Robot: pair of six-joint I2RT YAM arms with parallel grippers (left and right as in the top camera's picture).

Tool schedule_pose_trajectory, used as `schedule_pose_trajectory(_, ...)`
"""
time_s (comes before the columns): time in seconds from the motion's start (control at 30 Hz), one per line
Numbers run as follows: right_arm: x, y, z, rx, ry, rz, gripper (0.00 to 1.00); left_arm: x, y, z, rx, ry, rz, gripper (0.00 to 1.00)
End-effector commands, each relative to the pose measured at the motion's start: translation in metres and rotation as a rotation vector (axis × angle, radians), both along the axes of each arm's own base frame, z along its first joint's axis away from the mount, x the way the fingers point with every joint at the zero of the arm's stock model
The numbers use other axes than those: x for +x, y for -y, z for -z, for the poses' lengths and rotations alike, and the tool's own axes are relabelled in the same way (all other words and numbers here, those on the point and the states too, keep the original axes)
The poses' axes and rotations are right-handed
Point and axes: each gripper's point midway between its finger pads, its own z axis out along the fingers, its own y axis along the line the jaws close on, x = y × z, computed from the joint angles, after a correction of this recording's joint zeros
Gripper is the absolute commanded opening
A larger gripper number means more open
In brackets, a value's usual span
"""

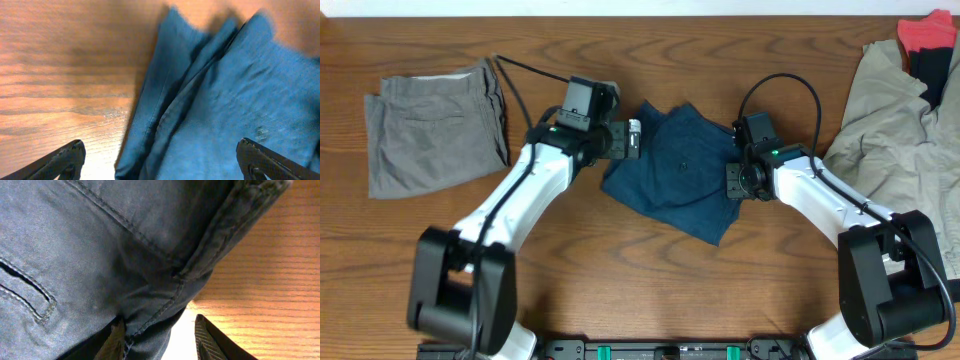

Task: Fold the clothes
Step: 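Carry the folded navy pants with the left gripper onto the grey stack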

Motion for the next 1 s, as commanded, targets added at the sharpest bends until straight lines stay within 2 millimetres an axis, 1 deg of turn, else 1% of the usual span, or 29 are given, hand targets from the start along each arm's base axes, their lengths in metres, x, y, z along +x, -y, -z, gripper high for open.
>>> schedule_pose_trajectory(0.0,0.000,-0.003,0.002,-0.022,-0.006,-0.024,0.44,-0.008,0.007,0.032,0.008,-0.071,0.085,0.98)
schedule_pose_trajectory(0.1,-0.002,-0.002,0.002,-0.025,-0.014,-0.024,0.45,-0.015,0.011,0.056,-0.005,-0.140,0.100,0.98)
schedule_pose_trajectory(0.2,-0.003,-0.002,0.002,-0.027,-0.020,-0.024,0.45,-0.027,0.024,0.072,-0.069,-0.214,0.142,0.98)
schedule_pose_trajectory(0.23,-0.003,-0.002,0.002,-0.027,-0.021,-0.024,0.45,-0.032,0.029,0.075,-0.100,-0.242,0.158,1.00)
schedule_pose_trajectory(0.27,-0.004,-0.001,0.003,-0.028,-0.022,-0.024,0.45,-0.037,0.033,0.078,-0.125,-0.269,0.170,0.94)
schedule_pose_trajectory(0.3,-0.004,-0.002,0.003,-0.028,-0.022,-0.024,0.45,-0.040,0.034,0.081,-0.136,-0.289,0.176,0.84)
schedule_pose_trajectory(0.37,-0.004,-0.001,0.003,-0.028,-0.022,-0.024,0.45,-0.045,0.032,0.084,-0.124,-0.308,0.188,0.55)
schedule_pose_trajectory(0.43,-0.004,-0.001,0.003,-0.028,-0.023,-0.023,0.44,-0.045,0.026,0.086,-0.095,-0.303,0.190,0.06)
schedule_pose_trajectory(0.53,-0.006,0.001,0.001,-0.032,-0.033,-0.020,0.44,-0.040,0.008,0.083,-0.043,-0.291,0.143,0.06)
schedule_pose_trajectory(0.57,-0.007,0.002,-0.001,-0.034,-0.038,-0.018,0.44,-0.036,-0.001,0.080,-0.013,-0.277,0.118,0.06)
schedule_pose_trajectory(0.6,-0.007,0.003,-0.004,-0.035,-0.043,-0.014,0.44,-0.030,-0.018,0.077,0.045,-0.254,0.075,0.06)
schedule_pose_trajectory(0.67,-0.008,0.009,-0.013,-0.045,-0.050,-0.001,0.45,-0.018,-0.057,0.063,0.181,-0.195,-0.032,0.06)
schedule_pose_trajectory(0.7,-0.007,0.011,-0.018,-0.047,-0.049,0.005,0.45,-0.012,-0.077,0.053,0.246,-0.158,-0.083,0.06)
schedule_pose_trajectory(0.73,-0.006,0.014,-0.024,-0.047,-0.044,0.013,0.45,-0.006,-0.100,0.038,0.316,-0.112,-0.145,0.06)
schedule_pose_trajectory(0.77,-0.005,0.016,-0.031,-0.044,-0.037,0.020,0.46,-0.002,-0.118,0.023,0.368,-0.069,-0.198,0.06)
schedule_pose_trajectory(0.8,-0.003,0.018,-0.037,-0.042,-0.031,0.021,0.46,0.003,-0.139,0.004,0.419,-0.016,-0.257,0.06)
schedule_pose_trajectory(0.87,0.000,0.022,-0.050,-0.037,-0.010,0.030,0.46,0.011,-0.170,-0.033,0.494,0.090,-0.327,0.06)
schedule_pose_trajectory(0.97,0.002,0.023,-0.066,-0.025,0.030,0.037,0.46,0.024,-0.203,-0.084,0.551,0.256,-0.363,0.06)
